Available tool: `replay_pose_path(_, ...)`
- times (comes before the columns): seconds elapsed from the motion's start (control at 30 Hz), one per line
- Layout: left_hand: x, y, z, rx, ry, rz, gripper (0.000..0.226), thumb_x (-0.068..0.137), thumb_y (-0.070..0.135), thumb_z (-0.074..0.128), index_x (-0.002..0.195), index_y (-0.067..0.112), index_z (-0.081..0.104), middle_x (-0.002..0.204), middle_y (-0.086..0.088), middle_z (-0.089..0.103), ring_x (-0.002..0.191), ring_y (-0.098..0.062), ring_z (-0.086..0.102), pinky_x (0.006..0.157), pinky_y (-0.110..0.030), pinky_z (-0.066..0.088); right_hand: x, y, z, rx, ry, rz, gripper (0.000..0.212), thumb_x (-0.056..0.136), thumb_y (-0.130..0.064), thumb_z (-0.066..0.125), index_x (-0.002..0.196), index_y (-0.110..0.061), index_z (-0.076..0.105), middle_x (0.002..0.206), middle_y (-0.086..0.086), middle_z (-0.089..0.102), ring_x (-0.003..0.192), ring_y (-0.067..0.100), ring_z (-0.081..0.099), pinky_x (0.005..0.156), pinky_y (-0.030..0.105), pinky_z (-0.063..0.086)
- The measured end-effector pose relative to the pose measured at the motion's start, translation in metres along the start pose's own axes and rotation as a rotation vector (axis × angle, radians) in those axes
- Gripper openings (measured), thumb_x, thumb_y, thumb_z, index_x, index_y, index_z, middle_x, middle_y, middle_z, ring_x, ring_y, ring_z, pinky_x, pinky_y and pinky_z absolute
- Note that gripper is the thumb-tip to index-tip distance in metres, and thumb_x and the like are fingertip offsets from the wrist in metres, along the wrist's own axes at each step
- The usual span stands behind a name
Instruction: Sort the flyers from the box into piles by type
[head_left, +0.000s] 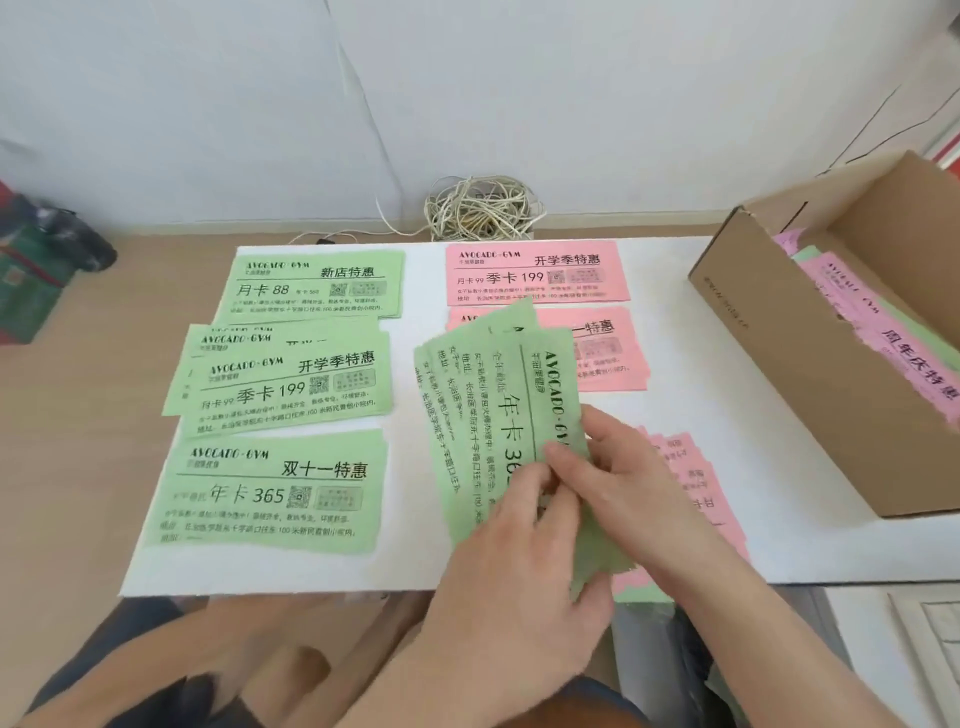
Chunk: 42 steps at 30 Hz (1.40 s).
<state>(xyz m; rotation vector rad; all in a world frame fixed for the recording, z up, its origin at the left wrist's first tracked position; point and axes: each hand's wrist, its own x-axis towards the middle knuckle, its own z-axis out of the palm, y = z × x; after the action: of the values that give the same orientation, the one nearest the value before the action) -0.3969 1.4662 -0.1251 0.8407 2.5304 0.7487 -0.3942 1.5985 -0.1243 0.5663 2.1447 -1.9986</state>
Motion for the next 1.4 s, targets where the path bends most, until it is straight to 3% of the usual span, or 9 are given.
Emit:
replay_pose_path(0.2,-0.014,-0.044,-0.064,-0.055,0.471,-0.074,0.071,0.080,0.039,0.064,0.142,0.040,0.030,0.141,0.025,0.024,0.130,0.007,0.018,0.110,-0.028,0.021,0.008,-0.023,-0.004,-0.520,-0.210,-0.049,0.022,0.099,-0.015,0.046,0.095,-0.025,0.065,0.093,-0.010,0.073,0.084,0.008,0.069,0.080,0.040,0.055)
replay_pose_path(0.27,-0.014,-0.061,-0.086,-0.254,0.417,-0.241,0.082,0.073,0.034,0.075,0.140,0.045,0.029,0.138,0.028,0.032,0.129,0.007,0.030,0.108,-0.030,0.028,0.010,-0.034,0.006,-0.595,-0.290,-0.081,0.019,0.099,-0.017,0.046,0.096,-0.024,0.064,0.094,-0.010,0.073,0.085,0.006,0.068,0.082,0.038,0.054)
replay_pose_path(0.4,-0.022,-0.095,-0.103,-0.630,0.382,-0.350,0.022,0.079,0.012,0.074,0.091,0.031,0.070,0.084,0.020,0.072,0.077,0.001,0.068,0.064,-0.016,0.053,0.022,-0.047,0.031,-0.540,-0.386,-0.074,0.023,0.091,-0.018,0.061,0.103,-0.037,0.060,0.100,-0.009,0.071,0.087,0.007,0.069,0.082,0.037,0.056)
replay_pose_path(0.57,-0.037,-0.158,-0.106,-0.659,0.523,-0.563,0.020,0.084,0.011,0.070,0.096,0.026,0.067,0.090,0.010,0.074,0.082,-0.013,0.070,0.076,-0.040,0.056,0.041,-0.040,0.055,-0.591,-0.370,0.056,0.043,0.084,-0.012,0.069,0.112,-0.040,0.053,0.089,-0.003,0.070,0.071,0.010,0.068,0.065,0.022,0.053)
replay_pose_path(0.7,-0.042,-0.196,-0.099,-0.337,0.456,-0.652,0.047,0.087,0.016,0.064,0.128,0.030,0.045,0.113,0.006,0.062,0.094,-0.021,0.060,0.084,-0.040,0.049,0.061,-0.016,0.101,-0.670,-0.140,0.013,0.023,0.084,-0.022,0.068,0.106,-0.027,0.061,0.076,-0.002,0.063,0.061,0.013,0.058,0.059,0.025,0.046)
replay_pose_path(0.83,-0.044,-0.211,-0.092,0.129,0.381,-0.601,0.072,0.083,0.009,0.061,0.142,0.029,0.025,0.122,-0.012,0.051,0.099,-0.036,0.052,0.074,-0.040,0.043,0.071,0.006,0.136,-0.744,-0.034,-0.007,0.034,0.089,-0.026,0.062,0.123,-0.023,0.058,0.106,0.007,0.067,0.099,0.025,0.061,0.086,0.034,0.049)
replay_pose_path(0.93,-0.042,-0.217,-0.084,0.466,0.399,-0.409,0.071,0.072,0.004,0.070,0.135,0.022,0.043,0.121,-0.016,0.046,0.104,-0.038,0.042,0.076,-0.050,0.046,0.074,0.016,0.145,-0.790,0.013,-0.044,0.038,0.092,-0.026,0.058,0.129,-0.022,0.051,0.110,0.010,0.066,0.104,0.028,0.060,0.086,0.035,0.047)
replay_pose_path(1.07,-0.037,-0.199,-0.065,0.449,0.232,-0.115,0.042,0.079,0.039,0.068,0.119,0.029,0.058,0.123,-0.009,0.054,0.112,-0.030,0.046,0.076,-0.047,0.053,0.073,0.020,0.148,-0.932,0.038,-0.144,0.050,0.091,-0.036,0.058,0.135,-0.023,0.040,0.116,0.004,0.053,0.101,0.026,0.057,0.079,0.035,0.045)
replay_pose_path(1.4,-0.023,-0.177,-0.058,0.558,-0.018,-0.260,0.055,0.082,0.065,0.045,0.129,0.043,0.028,0.138,0.001,0.026,0.121,-0.024,0.030,0.084,-0.038,0.047,0.030,0.042,0.138,-1.384,-0.148,-0.398,0.055,0.078,-0.050,0.063,0.124,-0.023,0.051,0.123,0.005,0.050,0.111,0.026,0.051,0.081,0.044,0.045)
